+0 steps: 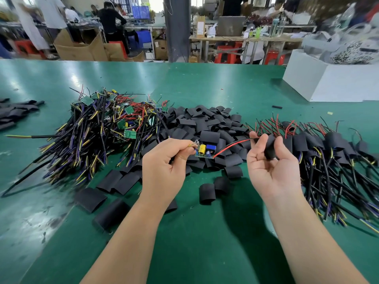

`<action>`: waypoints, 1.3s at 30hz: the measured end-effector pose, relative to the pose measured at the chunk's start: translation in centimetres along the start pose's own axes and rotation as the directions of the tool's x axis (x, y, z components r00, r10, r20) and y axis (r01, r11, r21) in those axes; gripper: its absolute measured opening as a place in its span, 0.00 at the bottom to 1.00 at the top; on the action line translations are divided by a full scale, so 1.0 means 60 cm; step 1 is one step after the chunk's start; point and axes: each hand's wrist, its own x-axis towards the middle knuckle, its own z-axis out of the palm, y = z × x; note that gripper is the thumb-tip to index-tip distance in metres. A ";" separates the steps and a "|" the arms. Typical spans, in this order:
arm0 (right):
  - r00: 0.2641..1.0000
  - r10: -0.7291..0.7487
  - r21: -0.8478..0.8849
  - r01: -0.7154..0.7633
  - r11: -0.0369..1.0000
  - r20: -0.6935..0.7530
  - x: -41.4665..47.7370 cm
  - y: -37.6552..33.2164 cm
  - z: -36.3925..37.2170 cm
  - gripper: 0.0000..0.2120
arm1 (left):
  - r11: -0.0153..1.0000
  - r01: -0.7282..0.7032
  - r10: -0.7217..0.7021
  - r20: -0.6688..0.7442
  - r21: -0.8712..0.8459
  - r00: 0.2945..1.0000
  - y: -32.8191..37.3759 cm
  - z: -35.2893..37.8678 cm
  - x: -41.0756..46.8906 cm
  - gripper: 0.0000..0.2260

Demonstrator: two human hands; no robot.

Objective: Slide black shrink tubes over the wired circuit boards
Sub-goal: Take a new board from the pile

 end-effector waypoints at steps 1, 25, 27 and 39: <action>1.000 -0.003 0.008 0.003 1.000 -0.005 0.001 0.000 0.000 0.10 | 1.000 -0.004 0.004 0.001 0.003 1.000 0.000 0.000 0.000 0.07; 0.898 0.207 -0.665 0.118 0.737 0.389 -0.017 0.044 -0.017 0.13 | 0.964 0.265 -0.264 0.059 0.001 0.963 0.007 0.011 -0.005 0.12; 0.892 0.157 -0.704 0.215 0.677 0.424 -0.020 0.045 -0.016 0.11 | 0.956 0.293 -0.293 0.034 0.004 0.956 0.005 0.011 -0.004 0.14; 0.830 0.075 -0.806 0.511 0.300 0.553 -0.028 0.039 -0.017 0.13 | 0.972 0.152 -0.160 0.030 0.180 0.987 0.005 0.003 -0.002 0.07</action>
